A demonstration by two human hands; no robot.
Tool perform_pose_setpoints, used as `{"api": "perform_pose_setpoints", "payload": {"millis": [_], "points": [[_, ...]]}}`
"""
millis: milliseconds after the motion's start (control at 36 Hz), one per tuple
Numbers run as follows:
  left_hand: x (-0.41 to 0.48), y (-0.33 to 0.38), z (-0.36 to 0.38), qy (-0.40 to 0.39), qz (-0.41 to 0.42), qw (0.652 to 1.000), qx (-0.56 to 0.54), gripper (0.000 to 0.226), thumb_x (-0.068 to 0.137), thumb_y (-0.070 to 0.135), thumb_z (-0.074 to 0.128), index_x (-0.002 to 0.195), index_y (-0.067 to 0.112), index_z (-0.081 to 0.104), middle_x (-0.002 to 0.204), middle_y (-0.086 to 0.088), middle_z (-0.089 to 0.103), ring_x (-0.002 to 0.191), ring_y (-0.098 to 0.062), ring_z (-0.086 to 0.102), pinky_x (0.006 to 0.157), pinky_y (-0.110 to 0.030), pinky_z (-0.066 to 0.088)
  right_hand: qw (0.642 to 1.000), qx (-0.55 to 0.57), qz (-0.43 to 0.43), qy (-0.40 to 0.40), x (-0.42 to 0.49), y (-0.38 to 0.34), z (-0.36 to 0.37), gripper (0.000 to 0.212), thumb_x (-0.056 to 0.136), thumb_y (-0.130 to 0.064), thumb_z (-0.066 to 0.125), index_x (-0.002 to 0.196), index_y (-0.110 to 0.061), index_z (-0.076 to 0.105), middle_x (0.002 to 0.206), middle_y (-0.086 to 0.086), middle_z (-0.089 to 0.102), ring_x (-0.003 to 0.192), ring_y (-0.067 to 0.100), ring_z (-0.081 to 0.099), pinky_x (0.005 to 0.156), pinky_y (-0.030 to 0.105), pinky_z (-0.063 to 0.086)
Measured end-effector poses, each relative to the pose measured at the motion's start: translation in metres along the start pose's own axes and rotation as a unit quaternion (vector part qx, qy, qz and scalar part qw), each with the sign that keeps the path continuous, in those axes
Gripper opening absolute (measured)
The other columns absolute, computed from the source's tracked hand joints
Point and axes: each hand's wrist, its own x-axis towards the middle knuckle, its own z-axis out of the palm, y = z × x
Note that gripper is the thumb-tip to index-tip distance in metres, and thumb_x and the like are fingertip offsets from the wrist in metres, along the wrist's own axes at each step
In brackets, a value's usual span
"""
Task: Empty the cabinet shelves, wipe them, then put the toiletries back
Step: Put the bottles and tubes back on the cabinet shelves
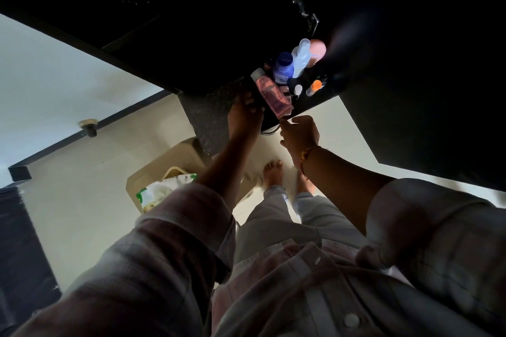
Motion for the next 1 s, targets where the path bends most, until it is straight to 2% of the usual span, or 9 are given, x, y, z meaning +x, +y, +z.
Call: {"api": "perform_pose_setpoints", "payload": {"millis": [139, 194, 278, 389, 500, 667, 722, 806, 1000], "points": [[-0.028, -0.008, -0.008, -0.013, -0.003, 1.000, 0.024, 0.040, 0.087, 0.019, 0.067, 0.125, 0.015, 0.058, 0.118, 0.001, 0.068, 0.101, -0.010, 0.065, 0.075, -0.018, 0.043, 0.988, -0.115, -0.098, -0.037, -0.025, -0.015, -0.002, 0.034, 0.071, -0.049, 0.058, 0.092, -0.023, 0.059, 0.085, 0.006, 0.070, 0.080, 0.032, 0.067, 0.076, 0.041, 0.058], [-0.042, -0.013, -0.012, 0.007, 0.006, 1.000, 0.027, 0.035, 0.088, 0.024, 0.067, 0.121, 0.015, 0.060, 0.115, 0.000, 0.069, 0.101, -0.013, 0.066, 0.074, -0.019, 0.043, 0.973, -0.166, -0.148, -0.062, -0.037, -0.022, -0.003, 0.021, 0.082, -0.040, 0.061, 0.093, -0.021, 0.059, 0.086, 0.005, 0.066, 0.081, 0.029, 0.060, 0.075, 0.031, 0.049], [-0.063, -0.026, -0.018, 0.019, 0.023, 0.999, 0.027, 0.027, 0.090, 0.023, 0.066, 0.115, 0.014, 0.062, 0.111, -0.005, 0.068, 0.097, -0.015, 0.066, 0.072, -0.019, 0.046, 0.948, -0.205, -0.222, -0.098, -0.052, -0.027, -0.003, 0.029, 0.089, -0.031, 0.064, 0.111, -0.013, 0.062, 0.108, 0.007, 0.070, 0.103, 0.026, 0.063, 0.088, 0.033, 0.049], [-0.092, -0.054, -0.030, 0.039, 0.034, 0.997, 0.063, 0.026, 0.085, 0.016, 0.067, 0.111, 0.014, 0.065, 0.108, -0.007, 0.069, 0.099, -0.021, 0.065, 0.082, -0.031, 0.053, 0.899, -0.284, -0.290, -0.162, -0.072, -0.030, 0.006, 0.027, 0.090, -0.026, 0.064, 0.112, -0.010, 0.063, 0.108, 0.010, 0.069, 0.103, 0.027, 0.063, 0.084, 0.030, 0.047], [-0.123, -0.088, -0.042, 0.089, -0.014, 0.995, 0.051, 0.014, 0.088, 0.013, 0.062, 0.100, 0.010, 0.068, 0.102, -0.008, 0.069, 0.093, -0.023, 0.066, 0.081, -0.036, 0.053, 0.831, -0.370, -0.343, -0.235, -0.092, -0.026, 0.027, 0.024, 0.088, -0.027, 0.066, 0.106, -0.012, 0.064, 0.100, 0.008, 0.070, 0.097, 0.028, 0.064, 0.083, 0.037, 0.052], [-0.160, -0.135, -0.069, 0.196, -0.132, 0.972, 0.004, 0.015, 0.088, 0.007, 0.055, 0.081, 0.002, 0.067, 0.084, -0.013, 0.068, 0.071, -0.016, 0.057, 0.064, -0.032, 0.046, 0.698, -0.494, -0.408, -0.320, -0.126, -0.006, 0.071, 0.031, 0.093, -0.029, 0.059, 0.119, -0.011, 0.059, 0.111, 0.012, 0.065, 0.103, 0.030, 0.061, 0.084, 0.034, 0.050], [-0.170, -0.158, -0.077, 0.247, -0.170, 0.954, -0.028, 0.013, 0.089, 0.011, 0.059, 0.094, 0.004, 0.068, 0.096, -0.012, 0.067, 0.085, -0.020, 0.061, 0.076, -0.032, 0.048, 0.657, -0.525, -0.416, -0.347, -0.137, 0.003, 0.088, 0.033, 0.094, -0.031, 0.058, 0.121, -0.012, 0.058, 0.115, 0.012, 0.064, 0.106, 0.030, 0.060, 0.088, 0.037, 0.051], [-0.179, -0.191, -0.087, 0.290, -0.212, 0.932, -0.055, 0.031, 0.090, 0.018, 0.063, 0.118, 0.006, 0.063, 0.118, -0.012, 0.063, 0.111, -0.024, 0.058, 0.092, -0.025, 0.039, 0.600, -0.559, -0.429, -0.377, -0.151, 0.017, 0.110, 0.036, 0.092, -0.030, 0.060, 0.122, -0.012, 0.059, 0.120, 0.015, 0.063, 0.110, 0.034, 0.059, 0.090, 0.039, 0.050], [-0.170, -0.239, -0.094, 0.272, -0.240, 0.931, -0.040, 0.040, 0.087, 0.021, 0.065, 0.125, 0.007, 0.063, 0.118, -0.017, 0.065, 0.114, -0.033, 0.056, 0.100, -0.039, 0.041, 0.509, -0.614, -0.449, -0.405, -0.165, 0.042, 0.141, 0.032, 0.091, -0.031, 0.057, 0.114, -0.009, 0.060, 0.113, 0.016, 0.063, 0.103, 0.034, 0.060, 0.083, 0.036, 0.050]]}}
